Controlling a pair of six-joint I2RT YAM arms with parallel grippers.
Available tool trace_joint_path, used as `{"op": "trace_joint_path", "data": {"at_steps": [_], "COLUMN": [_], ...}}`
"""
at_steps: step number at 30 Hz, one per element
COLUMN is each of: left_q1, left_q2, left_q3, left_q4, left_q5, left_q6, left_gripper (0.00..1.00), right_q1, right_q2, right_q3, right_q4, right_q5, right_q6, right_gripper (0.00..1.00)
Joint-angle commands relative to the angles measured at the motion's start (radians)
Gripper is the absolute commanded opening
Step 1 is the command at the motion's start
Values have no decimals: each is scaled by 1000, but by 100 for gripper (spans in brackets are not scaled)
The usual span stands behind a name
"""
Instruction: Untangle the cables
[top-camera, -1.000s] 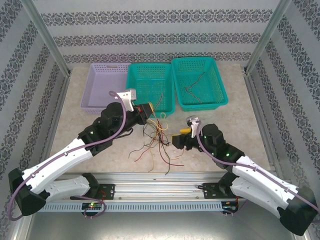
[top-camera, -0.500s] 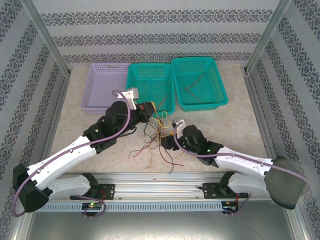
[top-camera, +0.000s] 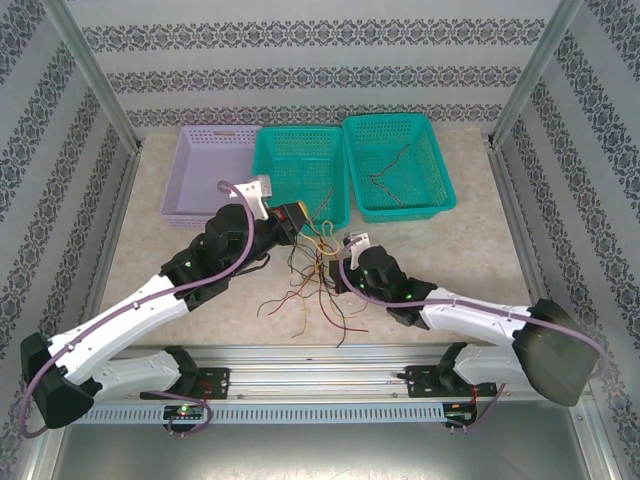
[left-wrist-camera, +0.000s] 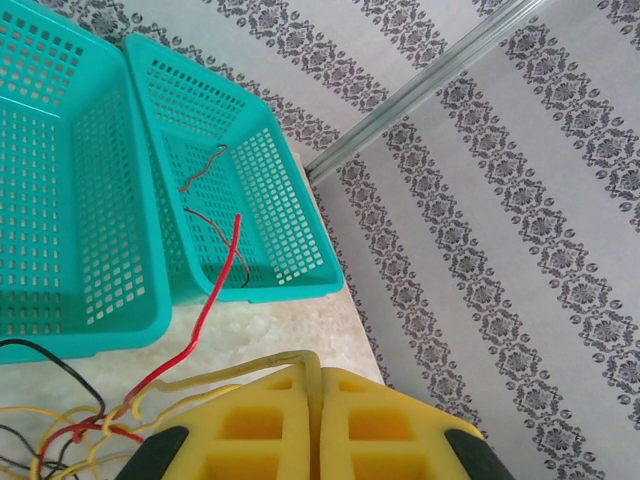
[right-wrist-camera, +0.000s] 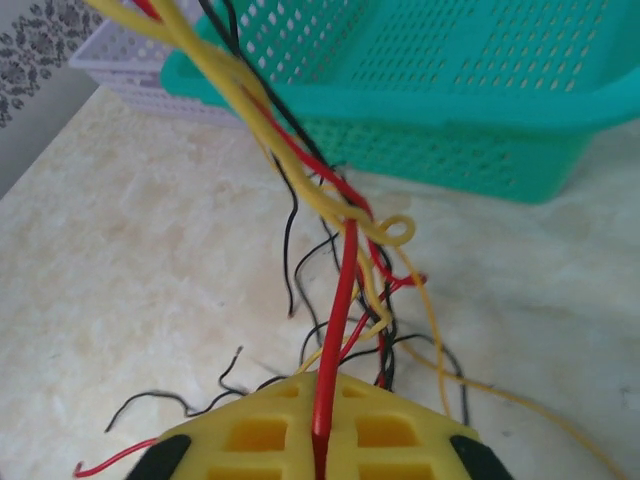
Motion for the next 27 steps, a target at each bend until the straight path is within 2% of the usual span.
{"op": "trace_joint_path", "data": {"at_steps": [1,5,10,13,21,27], "left_q1": [-17,-16,-13,-8,4,15], "left_q2": [-80,-126,-178,-194,-205,-224], "left_q3": [38,92,142,172,217,225], "left_q4": [-65,-228,-378,-443,-568,-634], "left_q5": [-64,-135,-228,-269,-347,-410], "left_q6": [82,185,297,346,441,485], "left_gripper": [0,0,0,0,0,0], "right_q1": [-19,-152,-422,-537,-749,-888], "right_q2": [-118,-256,-408,-456,-523,-600], "right_q3": [-12,-31,-60,-52,42,102], "right_q4": [-87,-244,-390,-439,-637,-762], "right_q5": [110,115,12,-61,-47,8], "right_q6": [-26,-21,28,31,45,57], "right_gripper": [0,0,0,0,0,0]}}
